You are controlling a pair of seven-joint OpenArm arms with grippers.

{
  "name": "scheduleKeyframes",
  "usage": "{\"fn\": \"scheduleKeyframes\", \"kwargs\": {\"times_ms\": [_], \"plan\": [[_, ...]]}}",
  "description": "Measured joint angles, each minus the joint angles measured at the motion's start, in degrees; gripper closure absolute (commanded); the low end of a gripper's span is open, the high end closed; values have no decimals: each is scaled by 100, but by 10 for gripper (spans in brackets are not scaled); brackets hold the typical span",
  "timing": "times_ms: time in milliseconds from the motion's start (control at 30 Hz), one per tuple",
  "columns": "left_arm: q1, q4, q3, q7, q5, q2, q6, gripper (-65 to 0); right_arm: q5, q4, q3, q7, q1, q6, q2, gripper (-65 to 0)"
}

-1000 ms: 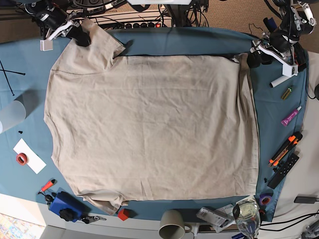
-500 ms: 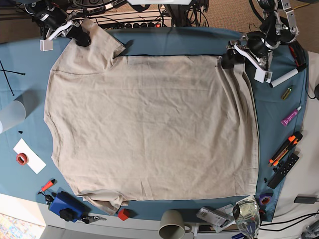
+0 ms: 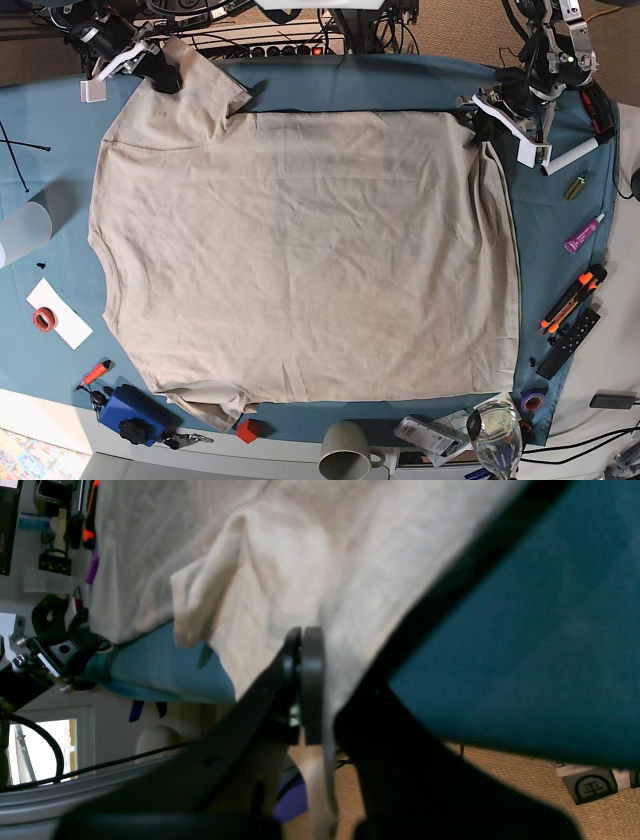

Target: Fold the T-shirt properly

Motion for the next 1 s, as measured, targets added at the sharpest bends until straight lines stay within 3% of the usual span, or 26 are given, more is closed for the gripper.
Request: {"fn": "scheduleKeyframes", "kwargs": {"times_ms": [133, 267, 333, 600, 800, 1000], "plan": [[-17, 72, -72, 282, -24, -48, 0, 0, 46, 0, 0, -7, -2, -2, -2, 0], [24, 249, -627, 555, 111, -46, 20, 0, 55, 46, 0, -37, -2, -4, -2, 0], [37, 278, -953, 612, 151, -103, -186, 0, 11, 177, 0, -96, -2, -59, -2, 0], [94, 280, -1322, 833, -310, -511, -197, 0, -758, 1180, 181, -490, -48, -175, -61, 0], [155, 282, -1320, 1276, -328, -570, -197, 0, -616, 1534, 608, -507, -474, -175, -96, 0], [557, 291, -1547, 1550, -457, -568, -205, 0, -160, 1587, 1272, -732, -778, -173, -380, 0]]}}
